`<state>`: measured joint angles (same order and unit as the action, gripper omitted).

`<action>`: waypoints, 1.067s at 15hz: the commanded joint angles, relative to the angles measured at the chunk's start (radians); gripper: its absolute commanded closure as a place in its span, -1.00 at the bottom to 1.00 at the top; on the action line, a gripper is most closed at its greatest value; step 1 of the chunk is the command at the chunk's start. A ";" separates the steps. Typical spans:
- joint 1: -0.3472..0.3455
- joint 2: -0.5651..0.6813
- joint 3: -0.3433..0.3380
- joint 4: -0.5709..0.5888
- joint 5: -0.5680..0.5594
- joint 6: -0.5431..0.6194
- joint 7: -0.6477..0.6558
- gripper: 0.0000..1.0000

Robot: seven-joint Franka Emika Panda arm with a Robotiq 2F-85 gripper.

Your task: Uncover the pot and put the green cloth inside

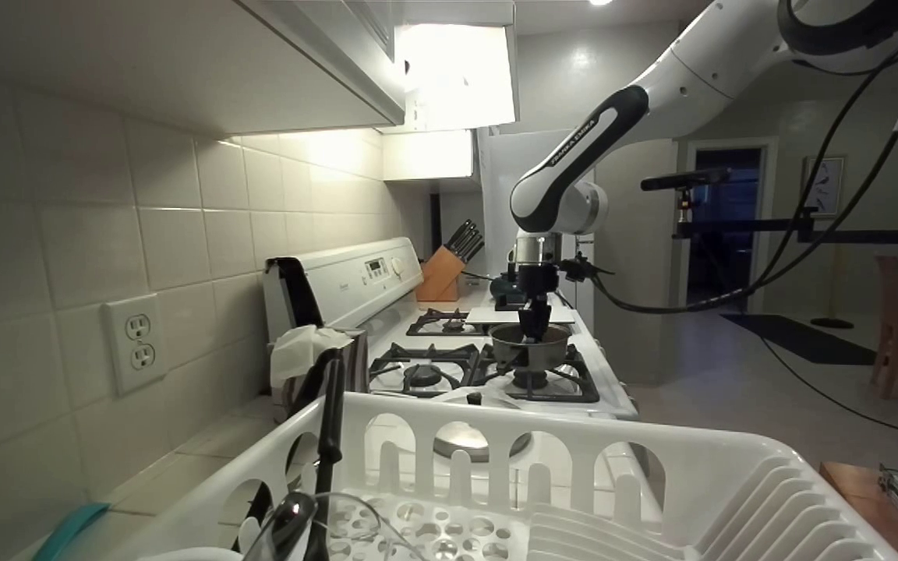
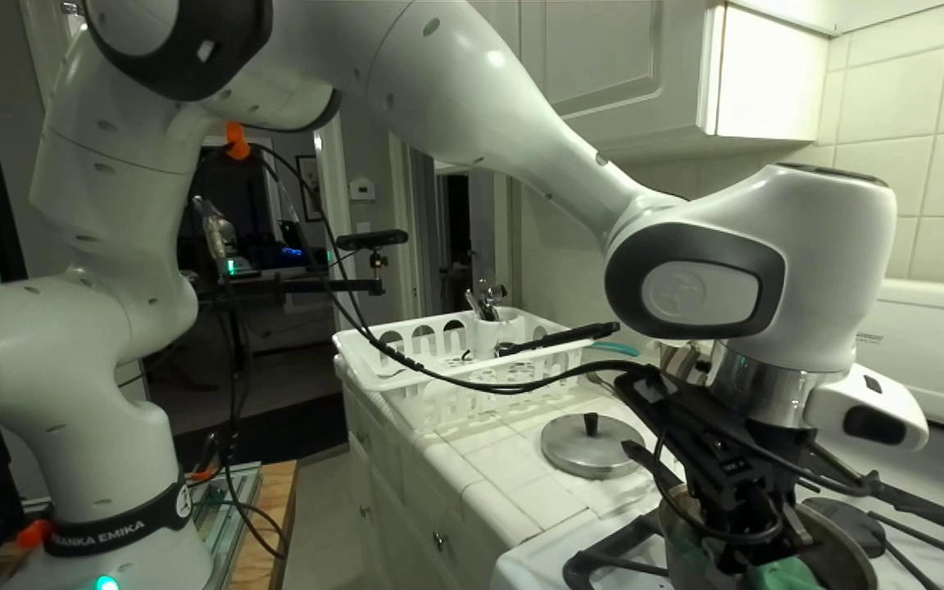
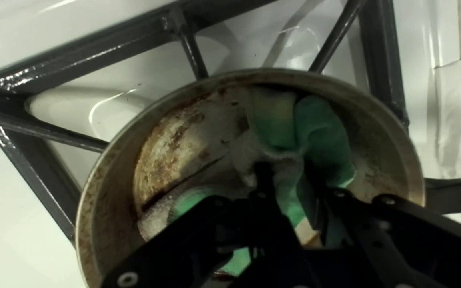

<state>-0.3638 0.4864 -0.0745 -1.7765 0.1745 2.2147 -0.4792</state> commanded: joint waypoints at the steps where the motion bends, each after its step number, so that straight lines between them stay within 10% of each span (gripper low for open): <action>1: 0.028 -0.055 -0.012 -0.037 -0.041 0.010 0.023 -0.13; 7: 0.133 -0.247 -0.076 -0.223 -0.217 0.150 0.219 -0.96; 16: 0.259 -0.600 -0.062 -0.544 -0.533 0.166 0.721 -1.00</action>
<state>-0.1360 0.0336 -0.1646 -2.1827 -0.2894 2.3924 0.0903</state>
